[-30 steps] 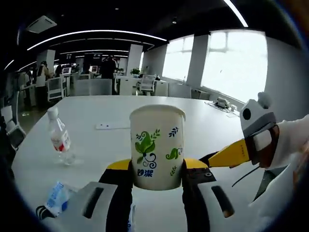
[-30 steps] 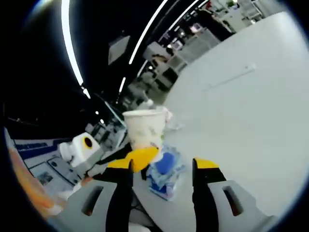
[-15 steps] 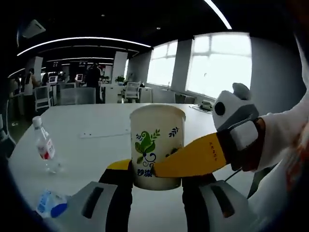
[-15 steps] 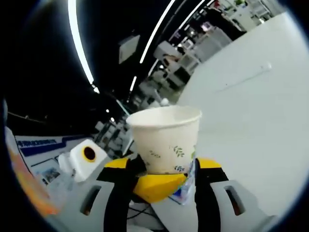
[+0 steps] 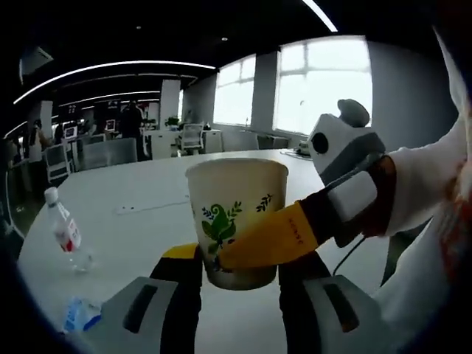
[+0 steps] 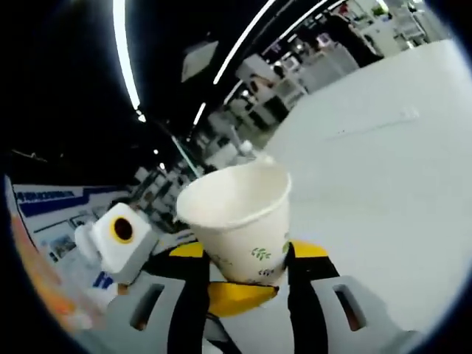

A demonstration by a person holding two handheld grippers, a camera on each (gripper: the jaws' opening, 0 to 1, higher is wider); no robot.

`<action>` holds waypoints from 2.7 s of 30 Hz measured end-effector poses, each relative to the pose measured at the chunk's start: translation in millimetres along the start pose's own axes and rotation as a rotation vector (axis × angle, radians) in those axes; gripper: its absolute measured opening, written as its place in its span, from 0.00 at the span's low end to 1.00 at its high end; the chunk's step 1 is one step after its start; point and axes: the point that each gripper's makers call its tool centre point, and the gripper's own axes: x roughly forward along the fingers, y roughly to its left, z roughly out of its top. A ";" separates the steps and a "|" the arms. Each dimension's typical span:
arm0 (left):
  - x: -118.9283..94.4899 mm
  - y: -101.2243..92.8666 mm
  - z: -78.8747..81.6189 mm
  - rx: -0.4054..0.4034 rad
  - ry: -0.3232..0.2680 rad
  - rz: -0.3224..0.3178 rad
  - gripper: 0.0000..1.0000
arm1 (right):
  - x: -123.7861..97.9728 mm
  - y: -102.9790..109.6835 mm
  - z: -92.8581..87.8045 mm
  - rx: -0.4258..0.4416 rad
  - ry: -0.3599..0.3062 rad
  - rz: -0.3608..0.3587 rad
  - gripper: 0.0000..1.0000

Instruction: Arrange the tabletop items into an orderly group along one side of the table until the central work area is clear of visible clutter.

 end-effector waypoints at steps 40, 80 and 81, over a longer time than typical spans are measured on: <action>-31.5 -35.6 64.8 0.621 0.168 -0.513 0.30 | -9.8 -21.4 -11.2 -0.427 0.227 -0.072 0.36; -36.5 4.1 20.9 0.853 0.381 -0.489 0.00 | -18.1 -27.8 -41.7 -0.383 0.249 -0.070 0.36; -36.8 9.6 17.8 0.835 0.390 -0.485 0.00 | -21.8 -29.7 -43.7 -0.364 0.242 -0.079 0.35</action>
